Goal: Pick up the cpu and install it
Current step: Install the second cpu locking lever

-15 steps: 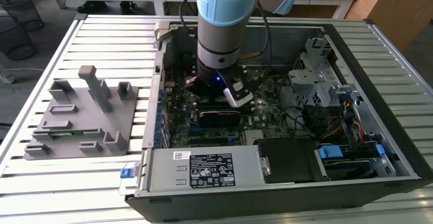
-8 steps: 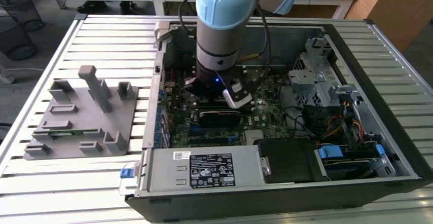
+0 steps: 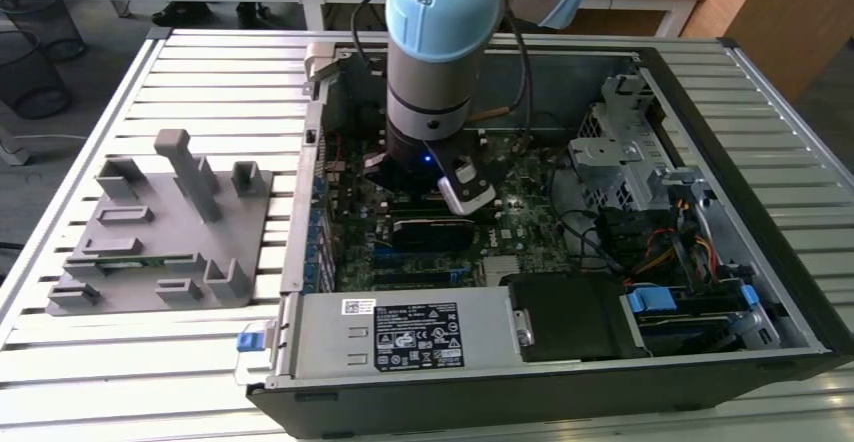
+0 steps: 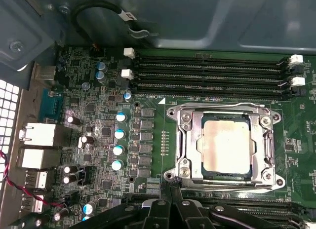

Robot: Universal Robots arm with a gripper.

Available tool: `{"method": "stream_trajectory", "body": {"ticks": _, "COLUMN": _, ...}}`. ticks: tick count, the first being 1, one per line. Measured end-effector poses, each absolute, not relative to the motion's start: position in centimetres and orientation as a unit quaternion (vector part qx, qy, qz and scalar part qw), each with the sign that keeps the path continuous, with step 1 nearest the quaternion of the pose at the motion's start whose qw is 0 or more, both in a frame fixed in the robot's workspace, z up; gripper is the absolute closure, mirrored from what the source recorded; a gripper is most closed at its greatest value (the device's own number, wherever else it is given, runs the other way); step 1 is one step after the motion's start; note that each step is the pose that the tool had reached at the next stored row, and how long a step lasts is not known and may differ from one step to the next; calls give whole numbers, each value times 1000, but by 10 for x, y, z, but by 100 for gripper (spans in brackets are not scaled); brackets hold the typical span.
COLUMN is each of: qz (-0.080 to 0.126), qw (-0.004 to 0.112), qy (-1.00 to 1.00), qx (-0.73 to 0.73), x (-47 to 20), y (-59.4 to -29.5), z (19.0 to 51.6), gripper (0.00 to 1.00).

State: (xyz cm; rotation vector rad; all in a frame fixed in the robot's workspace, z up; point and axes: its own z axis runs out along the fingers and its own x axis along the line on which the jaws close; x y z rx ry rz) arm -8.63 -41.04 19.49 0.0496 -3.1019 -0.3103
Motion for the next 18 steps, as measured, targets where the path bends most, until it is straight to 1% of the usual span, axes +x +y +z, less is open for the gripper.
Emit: {"method": "stream_trajectory", "body": {"ticks": 18, "qz": -103, "qw": 12, "qy": -994, "qx": 17, "x": -89, "y": -407, "z": 192, "gripper": 89}}
